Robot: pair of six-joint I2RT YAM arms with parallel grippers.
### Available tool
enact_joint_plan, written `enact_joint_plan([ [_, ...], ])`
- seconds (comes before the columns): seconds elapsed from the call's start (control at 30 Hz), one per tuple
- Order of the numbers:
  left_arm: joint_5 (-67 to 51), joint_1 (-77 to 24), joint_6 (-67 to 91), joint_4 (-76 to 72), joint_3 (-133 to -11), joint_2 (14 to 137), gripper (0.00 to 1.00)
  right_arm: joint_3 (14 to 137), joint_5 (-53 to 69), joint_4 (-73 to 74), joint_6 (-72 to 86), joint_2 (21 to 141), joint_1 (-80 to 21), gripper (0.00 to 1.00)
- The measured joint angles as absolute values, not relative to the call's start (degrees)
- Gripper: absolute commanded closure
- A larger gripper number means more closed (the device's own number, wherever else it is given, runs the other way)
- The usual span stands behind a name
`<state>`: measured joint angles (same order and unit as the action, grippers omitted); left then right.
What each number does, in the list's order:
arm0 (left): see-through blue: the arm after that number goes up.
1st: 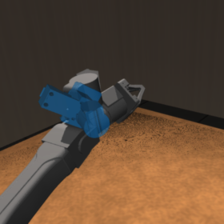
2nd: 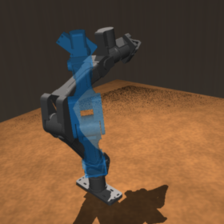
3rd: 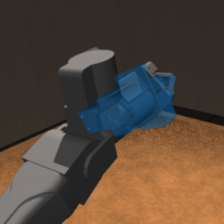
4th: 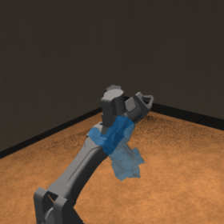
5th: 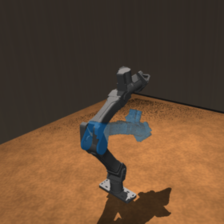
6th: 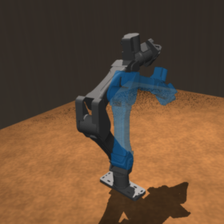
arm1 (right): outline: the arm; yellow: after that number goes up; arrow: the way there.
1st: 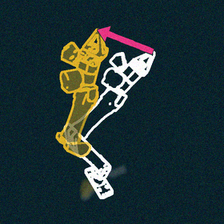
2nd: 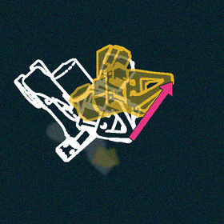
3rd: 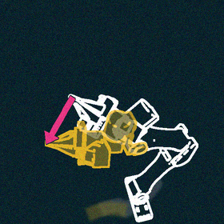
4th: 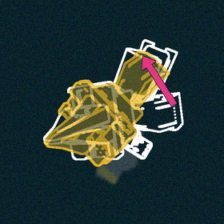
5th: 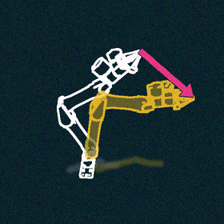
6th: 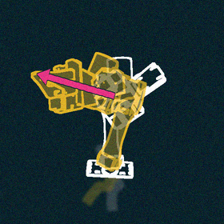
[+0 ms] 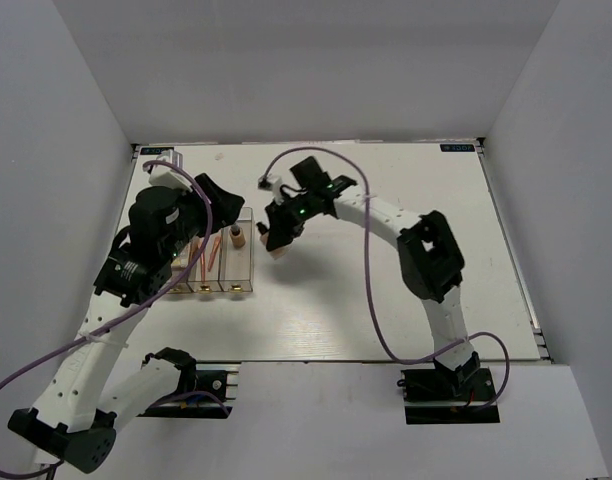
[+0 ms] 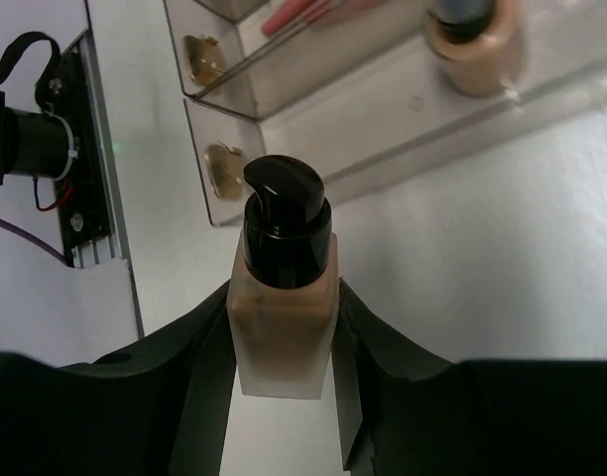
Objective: Organize the makeup
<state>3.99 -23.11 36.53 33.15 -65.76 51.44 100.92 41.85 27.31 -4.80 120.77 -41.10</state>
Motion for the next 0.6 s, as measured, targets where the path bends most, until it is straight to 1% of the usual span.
enact_joint_plan([
  [0.17,3.8,-23.1,36.9,32.9,-65.8,50.4,0.26,105.4,44.2,22.9,-2.0,127.6,-46.5,1.0],
  [0.47,3.8,-23.1,36.9,32.9,-65.8,50.1,0.26,108.7,44.9,12.0,3.6,128.0,-49.7,1.0],
  [0.6,3.8,-23.1,37.0,32.5,-65.8,50.2,0.25,108.7,42.7,9.5,3.7,129.0,-51.2,0.99],
])
